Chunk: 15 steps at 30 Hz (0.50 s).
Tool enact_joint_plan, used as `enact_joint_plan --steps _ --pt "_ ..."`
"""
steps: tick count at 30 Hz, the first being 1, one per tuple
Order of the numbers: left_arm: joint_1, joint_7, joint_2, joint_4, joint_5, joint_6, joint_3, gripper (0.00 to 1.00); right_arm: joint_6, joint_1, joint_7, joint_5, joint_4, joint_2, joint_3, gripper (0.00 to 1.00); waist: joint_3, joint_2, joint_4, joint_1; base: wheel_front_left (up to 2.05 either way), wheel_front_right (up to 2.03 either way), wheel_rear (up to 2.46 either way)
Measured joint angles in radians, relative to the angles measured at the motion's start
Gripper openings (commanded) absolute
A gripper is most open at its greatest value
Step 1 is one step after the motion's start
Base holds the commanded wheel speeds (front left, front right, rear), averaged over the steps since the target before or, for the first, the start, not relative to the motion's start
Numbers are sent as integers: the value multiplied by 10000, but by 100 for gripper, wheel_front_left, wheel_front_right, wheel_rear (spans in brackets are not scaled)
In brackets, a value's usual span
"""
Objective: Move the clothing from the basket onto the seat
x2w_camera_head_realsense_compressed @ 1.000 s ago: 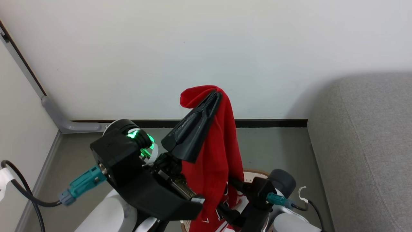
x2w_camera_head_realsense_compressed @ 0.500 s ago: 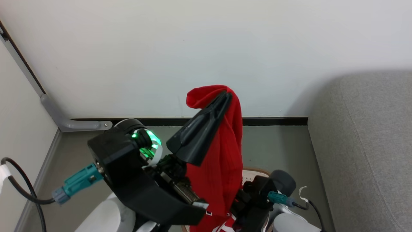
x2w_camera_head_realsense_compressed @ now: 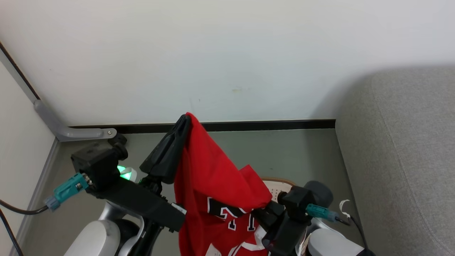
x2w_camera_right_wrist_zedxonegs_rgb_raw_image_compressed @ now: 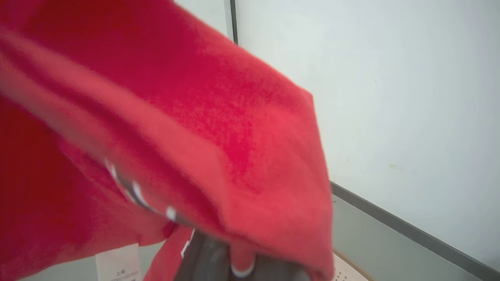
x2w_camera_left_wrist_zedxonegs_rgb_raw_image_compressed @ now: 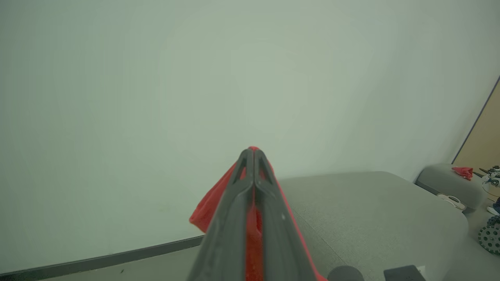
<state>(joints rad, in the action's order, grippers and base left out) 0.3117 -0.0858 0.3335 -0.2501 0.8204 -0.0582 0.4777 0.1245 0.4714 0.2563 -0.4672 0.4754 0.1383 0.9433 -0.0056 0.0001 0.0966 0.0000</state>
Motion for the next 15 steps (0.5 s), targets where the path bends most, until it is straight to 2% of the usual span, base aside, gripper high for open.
enact_joint_plan --steps 1,2,5,15 --pt "-114 8 12 90 35 -50 -40 84 0 4 0 -6 -56 54 -42 0 27 -1 -37 0 0 0 0" --pt "-227 12 21 211 82 -48 -71 99 0 6 0 -8 -127 113 -86 0 53 0 -77 0 0 0 0" --pt "-597 132 10 552 428 -77 -203 100 0 9 0 -25 -349 230 -203 0 139 0 -201 1 0 0 0" --pt "-1615 731 73 1116 332 -123 -238 100 0 20 0 -81 -662 598 -602 0 287 0 -788 1 0 0 0"
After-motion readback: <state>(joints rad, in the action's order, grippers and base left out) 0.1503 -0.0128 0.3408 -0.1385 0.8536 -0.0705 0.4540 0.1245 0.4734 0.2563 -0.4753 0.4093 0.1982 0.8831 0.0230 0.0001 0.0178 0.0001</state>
